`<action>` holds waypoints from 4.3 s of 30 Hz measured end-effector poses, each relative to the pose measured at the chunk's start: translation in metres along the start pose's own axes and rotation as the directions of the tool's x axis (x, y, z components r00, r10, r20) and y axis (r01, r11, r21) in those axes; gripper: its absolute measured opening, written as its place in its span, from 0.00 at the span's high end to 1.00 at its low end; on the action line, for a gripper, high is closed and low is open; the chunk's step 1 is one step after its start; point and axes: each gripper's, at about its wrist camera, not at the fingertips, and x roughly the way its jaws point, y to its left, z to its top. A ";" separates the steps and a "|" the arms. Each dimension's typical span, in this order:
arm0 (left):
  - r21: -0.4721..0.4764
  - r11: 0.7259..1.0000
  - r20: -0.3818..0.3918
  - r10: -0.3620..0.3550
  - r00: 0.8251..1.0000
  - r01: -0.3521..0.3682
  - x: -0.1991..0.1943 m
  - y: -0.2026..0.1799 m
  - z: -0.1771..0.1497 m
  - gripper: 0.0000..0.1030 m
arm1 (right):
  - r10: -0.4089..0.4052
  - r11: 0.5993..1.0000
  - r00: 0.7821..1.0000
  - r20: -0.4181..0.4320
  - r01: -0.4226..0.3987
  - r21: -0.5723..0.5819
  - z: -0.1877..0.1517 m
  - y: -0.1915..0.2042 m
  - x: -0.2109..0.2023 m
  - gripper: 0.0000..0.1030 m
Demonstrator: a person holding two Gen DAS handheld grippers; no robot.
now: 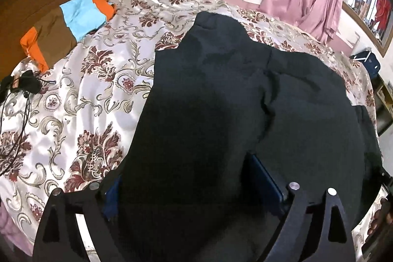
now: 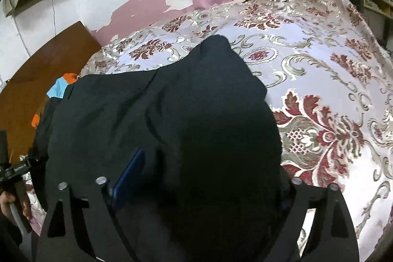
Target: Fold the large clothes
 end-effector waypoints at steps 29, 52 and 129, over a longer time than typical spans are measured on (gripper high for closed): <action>0.074 0.996 0.458 0.017 0.889 -0.058 -0.163 -0.053 -0.057 0.00 | 0.097 0.990 0.958 0.268 -0.065 -0.126 -0.015 0.035 -0.124 0.01; 0.101 0.993 0.618 -0.010 0.786 -0.067 -0.227 -0.075 -0.134 0.00 | 0.113 0.980 0.893 0.435 -0.028 -0.197 -0.071 0.052 -0.206 0.02; 0.178 0.981 0.461 -0.013 0.887 -0.078 -0.193 -0.040 -0.275 0.00 | 0.037 0.969 0.932 0.361 0.055 -0.240 -0.223 0.076 -0.211 0.01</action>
